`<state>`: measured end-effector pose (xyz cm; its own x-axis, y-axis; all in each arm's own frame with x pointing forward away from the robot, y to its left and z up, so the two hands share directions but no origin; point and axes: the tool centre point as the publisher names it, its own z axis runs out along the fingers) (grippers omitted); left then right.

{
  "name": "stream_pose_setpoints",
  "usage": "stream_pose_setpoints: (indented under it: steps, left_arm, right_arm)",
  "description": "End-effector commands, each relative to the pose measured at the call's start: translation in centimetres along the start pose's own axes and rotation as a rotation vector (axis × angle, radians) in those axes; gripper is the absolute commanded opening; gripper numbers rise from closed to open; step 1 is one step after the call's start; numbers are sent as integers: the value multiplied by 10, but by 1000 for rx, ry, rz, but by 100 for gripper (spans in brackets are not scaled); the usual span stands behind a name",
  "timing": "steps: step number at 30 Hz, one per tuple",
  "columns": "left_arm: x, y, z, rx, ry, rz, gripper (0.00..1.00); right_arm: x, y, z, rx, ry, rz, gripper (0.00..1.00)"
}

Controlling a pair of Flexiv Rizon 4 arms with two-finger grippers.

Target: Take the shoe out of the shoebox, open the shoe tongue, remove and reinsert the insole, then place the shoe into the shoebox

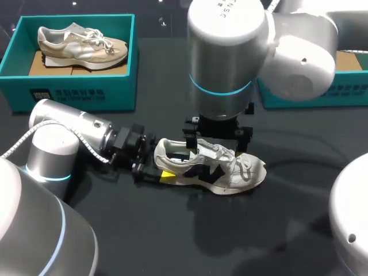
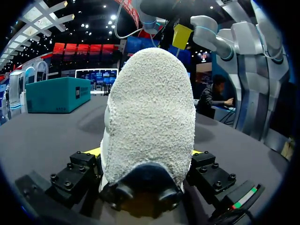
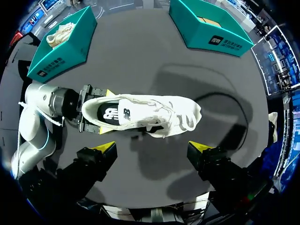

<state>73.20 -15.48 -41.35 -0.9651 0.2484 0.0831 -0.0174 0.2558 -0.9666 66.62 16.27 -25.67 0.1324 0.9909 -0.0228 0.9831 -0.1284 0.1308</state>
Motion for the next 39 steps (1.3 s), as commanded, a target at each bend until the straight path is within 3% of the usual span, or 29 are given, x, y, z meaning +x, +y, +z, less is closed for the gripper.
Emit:
stream_pose_setpoints:
  steps: [1,8,21,39]
  left_arm:
    - [-3,3,-1,-1,0,0,0]
    - [-3,3,-1,-1,0,0,0]
    - [-3,3,-1,-1,0,0,0]
    - [-3,3,-1,-1,0,0,0]
  right_arm:
    - [23,-3,11,-10,-236,112,100]
    - [40,9,25,28,-349,187,100]
    - [59,5,40,8,-463,256,100]
    - [58,19,71,-75,-597,373,100]
